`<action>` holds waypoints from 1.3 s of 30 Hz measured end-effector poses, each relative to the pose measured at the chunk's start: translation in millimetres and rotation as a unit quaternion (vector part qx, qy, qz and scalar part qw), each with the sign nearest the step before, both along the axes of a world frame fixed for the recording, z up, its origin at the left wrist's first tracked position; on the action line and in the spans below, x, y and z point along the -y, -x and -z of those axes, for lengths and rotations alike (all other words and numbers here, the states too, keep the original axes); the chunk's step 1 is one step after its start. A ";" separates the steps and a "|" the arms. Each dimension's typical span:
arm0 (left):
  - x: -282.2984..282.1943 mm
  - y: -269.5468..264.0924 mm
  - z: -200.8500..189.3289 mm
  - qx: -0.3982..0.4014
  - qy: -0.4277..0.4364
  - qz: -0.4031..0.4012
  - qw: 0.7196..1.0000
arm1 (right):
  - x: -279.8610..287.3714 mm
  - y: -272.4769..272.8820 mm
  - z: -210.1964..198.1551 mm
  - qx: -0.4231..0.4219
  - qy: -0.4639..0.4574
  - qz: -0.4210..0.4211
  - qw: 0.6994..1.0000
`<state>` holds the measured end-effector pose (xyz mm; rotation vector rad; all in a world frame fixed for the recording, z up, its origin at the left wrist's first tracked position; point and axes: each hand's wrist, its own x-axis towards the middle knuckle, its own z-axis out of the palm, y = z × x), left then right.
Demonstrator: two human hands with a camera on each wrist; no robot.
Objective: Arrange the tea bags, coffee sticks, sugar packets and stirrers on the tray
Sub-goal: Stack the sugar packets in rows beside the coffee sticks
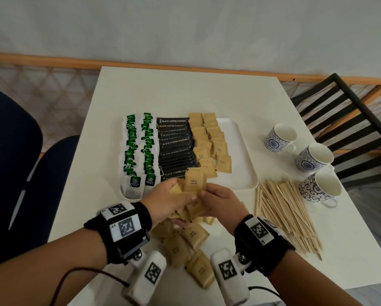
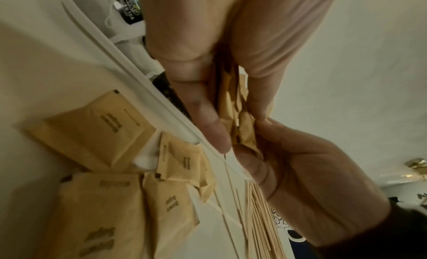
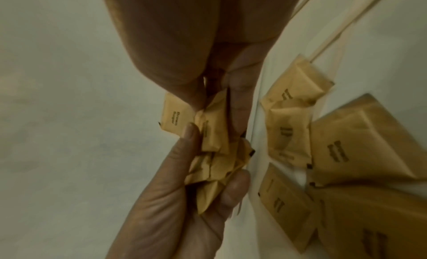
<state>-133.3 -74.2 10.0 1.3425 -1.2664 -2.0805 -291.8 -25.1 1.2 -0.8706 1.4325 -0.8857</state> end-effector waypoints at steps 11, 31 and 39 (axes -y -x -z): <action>12.3 3.0 -3.6 0.078 0.076 0.050 0.993 | 16.2 11.5 1.3 -0.027 0.067 0.007 0.997; 13.6 34.8 -12.4 0.065 -0.010 0.008 0.998 | 51.8 87.4 2.1 -0.175 0.122 -0.033 0.976; 8.4 35.2 -8.7 0.074 -0.010 -0.057 0.996 | 78.9 127.3 30.4 -0.236 -0.029 0.015 0.971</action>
